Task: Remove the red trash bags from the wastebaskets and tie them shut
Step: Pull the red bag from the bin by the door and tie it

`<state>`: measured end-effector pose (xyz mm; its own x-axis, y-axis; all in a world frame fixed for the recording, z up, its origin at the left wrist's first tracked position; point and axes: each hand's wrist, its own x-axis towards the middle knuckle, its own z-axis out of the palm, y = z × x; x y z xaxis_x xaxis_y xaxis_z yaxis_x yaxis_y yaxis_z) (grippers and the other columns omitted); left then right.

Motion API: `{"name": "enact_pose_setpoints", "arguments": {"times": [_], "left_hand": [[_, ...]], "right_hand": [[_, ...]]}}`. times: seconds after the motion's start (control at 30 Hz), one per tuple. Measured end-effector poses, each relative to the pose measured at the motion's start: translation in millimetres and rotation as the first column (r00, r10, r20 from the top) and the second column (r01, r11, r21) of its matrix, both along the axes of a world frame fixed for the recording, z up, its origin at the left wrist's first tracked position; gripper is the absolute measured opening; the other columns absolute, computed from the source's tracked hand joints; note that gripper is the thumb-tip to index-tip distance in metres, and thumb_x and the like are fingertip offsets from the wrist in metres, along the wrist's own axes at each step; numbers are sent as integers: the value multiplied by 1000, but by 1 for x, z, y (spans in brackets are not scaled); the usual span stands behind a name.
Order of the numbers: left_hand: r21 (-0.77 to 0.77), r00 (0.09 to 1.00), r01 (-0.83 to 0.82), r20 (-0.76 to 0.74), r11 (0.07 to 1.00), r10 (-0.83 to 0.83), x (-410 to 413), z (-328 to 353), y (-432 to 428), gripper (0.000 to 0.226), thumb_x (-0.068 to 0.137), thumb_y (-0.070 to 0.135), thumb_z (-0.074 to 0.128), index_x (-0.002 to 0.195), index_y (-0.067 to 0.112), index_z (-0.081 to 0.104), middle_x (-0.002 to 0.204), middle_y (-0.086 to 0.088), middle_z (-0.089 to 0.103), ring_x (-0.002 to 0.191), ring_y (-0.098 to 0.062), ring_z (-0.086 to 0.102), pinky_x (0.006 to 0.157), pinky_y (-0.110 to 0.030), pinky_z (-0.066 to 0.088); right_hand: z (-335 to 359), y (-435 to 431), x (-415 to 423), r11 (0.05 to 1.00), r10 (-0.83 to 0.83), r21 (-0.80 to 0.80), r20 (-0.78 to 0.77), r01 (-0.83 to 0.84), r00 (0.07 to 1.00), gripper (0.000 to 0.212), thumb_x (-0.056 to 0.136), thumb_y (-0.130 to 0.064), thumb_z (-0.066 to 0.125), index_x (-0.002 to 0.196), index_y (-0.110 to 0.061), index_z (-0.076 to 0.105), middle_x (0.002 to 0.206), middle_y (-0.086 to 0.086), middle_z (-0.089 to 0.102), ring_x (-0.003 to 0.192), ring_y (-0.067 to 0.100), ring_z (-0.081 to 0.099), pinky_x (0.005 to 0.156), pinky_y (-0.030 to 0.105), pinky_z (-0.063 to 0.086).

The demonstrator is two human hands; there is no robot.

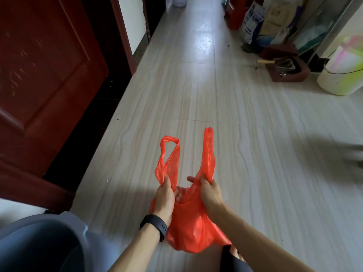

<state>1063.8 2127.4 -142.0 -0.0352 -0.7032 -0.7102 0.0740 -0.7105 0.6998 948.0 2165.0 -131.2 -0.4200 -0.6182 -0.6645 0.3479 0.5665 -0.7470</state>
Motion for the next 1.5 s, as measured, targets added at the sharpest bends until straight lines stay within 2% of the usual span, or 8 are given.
{"name": "enact_pose_setpoints", "arguments": {"times": [0.2, 0.43, 0.6, 0.83, 1.1, 1.23, 1.33, 1.5], "left_hand": [[162, 944, -23, -320, 986, 75, -2, 0, 10, 37, 83, 39, 61, 65, 10, 48, 50, -10, 46, 48, -23, 49, 59, -33, 44], [89, 851, 69, -525, 994, -12, -6, 20, 29, 45, 90, 30, 42, 117, -2, 59, 60, -9, 49, 54, -23, 58, 59, -33, 49], [28, 941, 114, -324, 993, -99, -10, 7, 30, 27, 94, 28, 47, 74, 11, 55, 57, -6, 52, 54, -22, 57, 66, -36, 48], [-307, 925, 378, 75, 873, -374, -9, 1, 17, 26, 104, 26, 43, 85, 16, 58, 55, 11, 51, 60, -18, 49, 60, -29, 38], [-182, 333, 899, 875, 399, -351, -5, 16, 13, 22, 99, 24, 40, 115, 10, 44, 97, -19, 71, 92, -41, 66, 61, -38, 33], [-20, 42, 991, 987, 135, -156, -8, 16, 18, 26, 94, 15, 39, 119, 12, 46, 98, -10, 72, 92, -34, 69, 65, -38, 40], [-176, 185, 983, 964, 60, -194, -4, 5, 25, 18, 92, 20, 44, 108, 14, 52, 94, -10, 72, 87, -35, 68, 68, -40, 43], [-224, 750, 661, 170, 717, -639, 9, 1, 13, 31, 80, 35, 70, 93, 7, 72, 81, 1, 70, 77, -12, 64, 77, -26, 45]], "right_hand": [[-1, -6, 4, 973, -214, 95, 15, 212, 977, 25, 102, -16, 36, 81, -12, 48, 62, 4, 43, 47, 16, 40, 41, 21, 35], [-7, -8, -14, 930, -224, 307, 29, 204, 974, 19, 95, -11, 38, 85, -4, 52, 65, 10, 47, 46, 22, 44, 46, 24, 32], [-14, -12, -14, 972, -127, 218, 147, 93, 981, 56, 90, -62, 36, 97, -10, 56, 85, 11, 53, 65, 29, 57, 60, 36, 45], [-17, -8, -11, 971, 230, 110, -157, -214, 960, 35, 102, -27, 41, 76, -15, 62, 67, 1, 60, 45, 14, 52, 48, 26, 42], [-1, -2, -12, 971, 235, -107, 256, -214, 938, 9, 63, -17, 57, 67, -9, 58, 63, 9, 50, 51, 17, 46, 52, 30, 38], [0, 5, -15, 930, 362, -153, 220, -335, 906, 37, 95, -47, 56, 101, -15, 75, 97, 3, 74, 85, 18, 70, 78, 29, 53], [-10, 4, -18, 985, 163, 60, -13, -162, 987, 36, 96, -45, 57, 79, -15, 66, 72, 3, 66, 63, 17, 62, 62, 29, 49], [-20, 5, -28, 996, -12, 89, 323, -18, 946, 34, 96, -41, 58, 84, -9, 64, 72, 12, 61, 65, 26, 62, 70, 37, 54]]}}
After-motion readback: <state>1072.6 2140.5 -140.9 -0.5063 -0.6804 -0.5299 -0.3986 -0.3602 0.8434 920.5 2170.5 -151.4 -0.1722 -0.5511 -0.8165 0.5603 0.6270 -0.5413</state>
